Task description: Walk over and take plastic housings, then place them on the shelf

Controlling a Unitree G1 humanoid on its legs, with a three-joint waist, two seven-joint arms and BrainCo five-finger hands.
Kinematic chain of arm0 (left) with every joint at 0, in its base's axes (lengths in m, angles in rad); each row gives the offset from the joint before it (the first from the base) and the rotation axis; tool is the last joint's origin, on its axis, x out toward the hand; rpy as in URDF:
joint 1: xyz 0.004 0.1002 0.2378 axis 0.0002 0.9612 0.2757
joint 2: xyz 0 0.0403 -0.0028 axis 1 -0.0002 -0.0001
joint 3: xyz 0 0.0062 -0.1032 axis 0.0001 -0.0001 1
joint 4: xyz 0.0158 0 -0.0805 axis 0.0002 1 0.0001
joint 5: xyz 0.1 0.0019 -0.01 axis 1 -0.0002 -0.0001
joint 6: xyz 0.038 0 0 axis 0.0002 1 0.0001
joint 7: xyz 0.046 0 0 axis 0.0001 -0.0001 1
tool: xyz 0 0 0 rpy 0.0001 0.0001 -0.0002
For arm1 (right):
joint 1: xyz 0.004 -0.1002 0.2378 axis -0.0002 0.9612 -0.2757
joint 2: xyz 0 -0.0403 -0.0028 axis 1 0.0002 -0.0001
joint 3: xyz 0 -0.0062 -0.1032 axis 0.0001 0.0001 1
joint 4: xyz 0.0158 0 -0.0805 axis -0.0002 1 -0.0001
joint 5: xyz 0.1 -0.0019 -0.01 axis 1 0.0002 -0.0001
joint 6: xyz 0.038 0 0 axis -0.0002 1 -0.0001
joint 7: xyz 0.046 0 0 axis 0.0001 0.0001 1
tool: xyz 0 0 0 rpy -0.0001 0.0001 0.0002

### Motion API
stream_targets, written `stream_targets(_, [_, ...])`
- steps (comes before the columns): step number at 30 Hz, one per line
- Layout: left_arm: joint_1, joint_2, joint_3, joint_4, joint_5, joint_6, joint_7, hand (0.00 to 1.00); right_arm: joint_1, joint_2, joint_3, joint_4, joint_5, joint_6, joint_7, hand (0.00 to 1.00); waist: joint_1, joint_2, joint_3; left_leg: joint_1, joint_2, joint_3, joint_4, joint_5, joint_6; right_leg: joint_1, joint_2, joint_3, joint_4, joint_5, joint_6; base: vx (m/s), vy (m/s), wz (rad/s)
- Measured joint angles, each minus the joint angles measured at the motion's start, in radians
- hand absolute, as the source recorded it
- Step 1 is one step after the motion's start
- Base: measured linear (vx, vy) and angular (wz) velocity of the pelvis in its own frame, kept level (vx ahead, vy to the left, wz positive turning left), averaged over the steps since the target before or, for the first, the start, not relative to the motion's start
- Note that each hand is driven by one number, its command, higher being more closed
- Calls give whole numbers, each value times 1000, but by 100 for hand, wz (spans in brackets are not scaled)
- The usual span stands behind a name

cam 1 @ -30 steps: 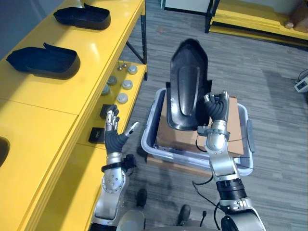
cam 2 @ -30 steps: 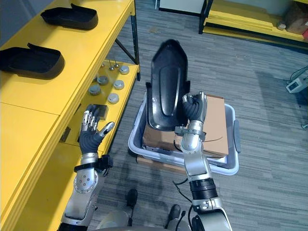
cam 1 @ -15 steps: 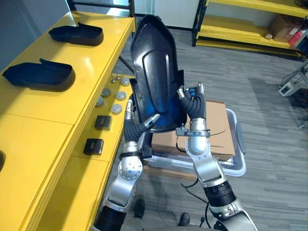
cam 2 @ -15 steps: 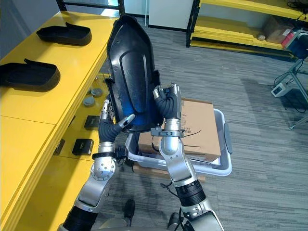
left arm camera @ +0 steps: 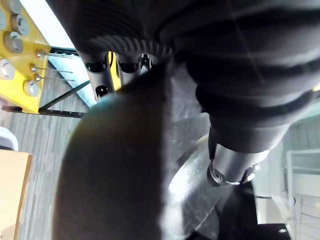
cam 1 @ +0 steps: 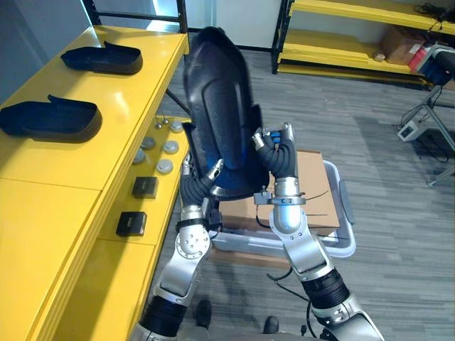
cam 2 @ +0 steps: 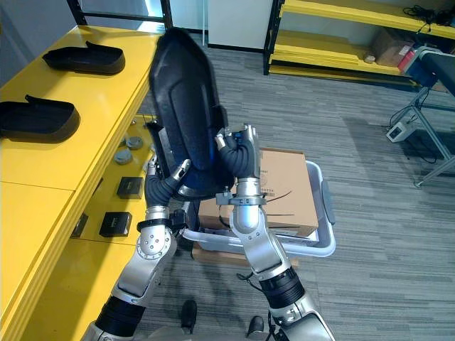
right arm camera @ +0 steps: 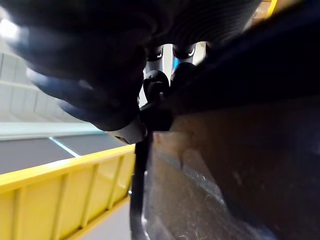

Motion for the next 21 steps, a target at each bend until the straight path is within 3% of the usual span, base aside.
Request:
stream_targets(4, [0, 17, 0, 0, -23, 0, -1, 100, 1, -9, 5, 0, -7, -11, 4, 100, -1, 0, -1, 2, 0, 1, 0, 0, 0, 0, 0, 2, 1, 0, 0, 0, 0, 0])
stream_targets(5, [1, 17, -1, 0, -27, 0, -2, 100, 1, -20, 6, 0, -7, -17, 7, 0, 0, 0, -1, 2, 0, 1, 0, 0, 0, 0, 0, 2, 1, 0, 0, 0, 0, 0])
stream_targets(11, [5, 17, 11, -2, -38, 0, -24, 100, 1, -60, 6, 0, 7, -36, 23, 0, 0, 0, -1, 4, 0, 3, -1, 0, 0, 1, 0, 4, 2, 0, 0, 0, 0, 0])
stream_targets(18, [42, 19, 80, -83, 70, 2, -42, 100, 0, -198, -5, -60, 97, -76, 100, 0, 0, 0, -1, 8, 1, 5, -1, 0, 0, 4, 0, 5, 2, 0, 0, 0, 0, -1])
stream_targets(21, [74, 34, 107, -139, 128, 2, -42, 100, 11, -221, -100, -152, 140, -120, 99, 0, 1, 0, -2, 17, 2, 17, -1, -1, 0, 4, 0, 17, 7, 0, 0, 0, 0, -10])
